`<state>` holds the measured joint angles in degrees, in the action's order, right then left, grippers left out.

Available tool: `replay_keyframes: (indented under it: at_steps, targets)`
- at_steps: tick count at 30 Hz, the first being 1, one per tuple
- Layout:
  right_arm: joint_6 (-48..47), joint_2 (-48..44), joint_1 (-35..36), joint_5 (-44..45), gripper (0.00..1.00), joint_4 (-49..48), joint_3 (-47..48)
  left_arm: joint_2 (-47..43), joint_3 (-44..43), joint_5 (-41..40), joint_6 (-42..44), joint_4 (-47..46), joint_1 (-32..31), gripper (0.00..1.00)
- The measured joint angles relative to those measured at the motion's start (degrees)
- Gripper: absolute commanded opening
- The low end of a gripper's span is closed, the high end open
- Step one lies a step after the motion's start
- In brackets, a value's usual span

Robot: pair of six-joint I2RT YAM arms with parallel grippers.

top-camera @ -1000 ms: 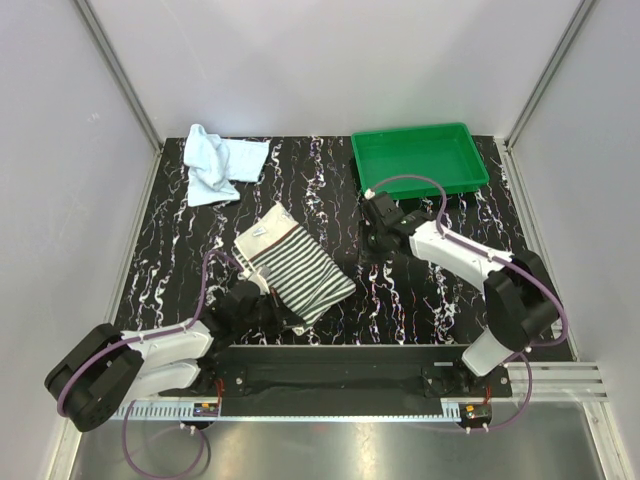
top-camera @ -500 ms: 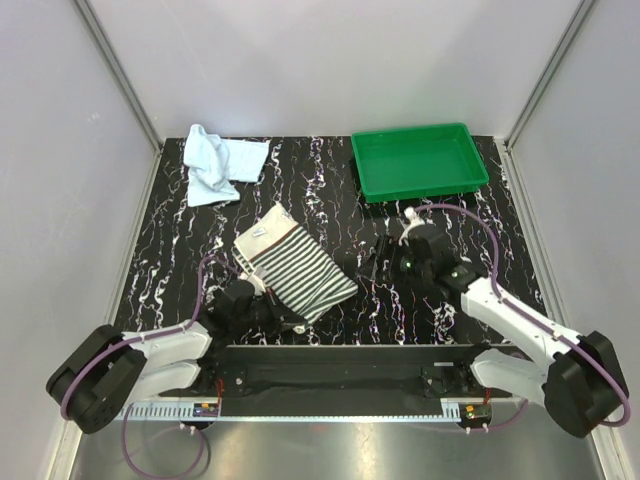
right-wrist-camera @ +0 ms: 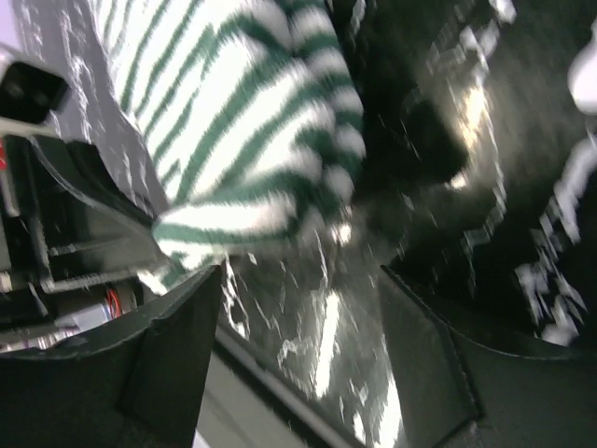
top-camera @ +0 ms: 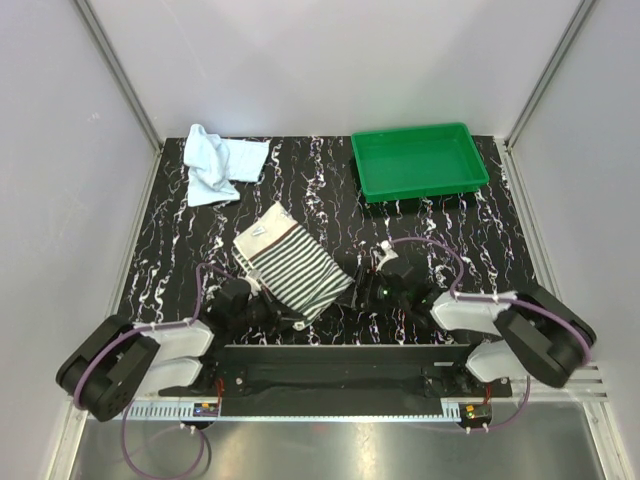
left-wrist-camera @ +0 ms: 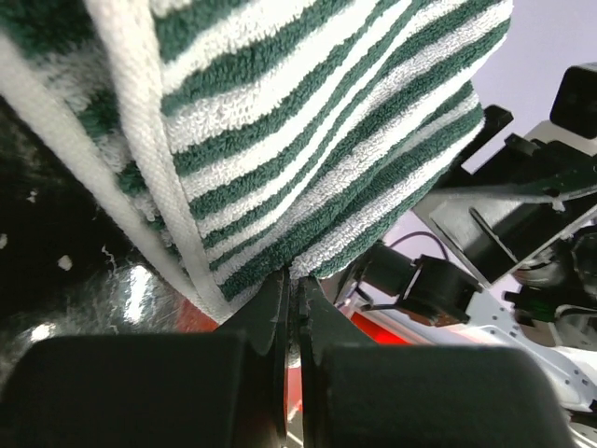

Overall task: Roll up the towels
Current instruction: Roll the towel

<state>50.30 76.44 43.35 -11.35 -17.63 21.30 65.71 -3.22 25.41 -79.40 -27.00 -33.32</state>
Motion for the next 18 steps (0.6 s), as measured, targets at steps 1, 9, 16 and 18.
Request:
replay_keyframes:
  at_steps: [1, 9, 16, 18]
  targets:
    - [0.2, 1.7, 0.1, 0.2, 0.71, -2.8, 0.0, 0.3, 0.0, 0.1, -0.3, -0.3, 0.1, 0.0]
    - [2.6, 15.5, 0.9, -0.4, 0.59, -22.7, 1.5, 4.5, 0.0, 1.7, -2.9, -5.1, 0.8, 0.0]
    - [3.7, 22.2, 0.9, -0.4, 0.44, -32.2, 1.9, 6.2, 0.0, 2.4, -3.8, -7.8, 1.1, 0.0]
    - [4.0, 23.6, 0.9, -0.4, 0.41, -34.1, 1.9, 6.9, 0.0, 2.7, -4.2, -8.8, 1.2, 0.0]
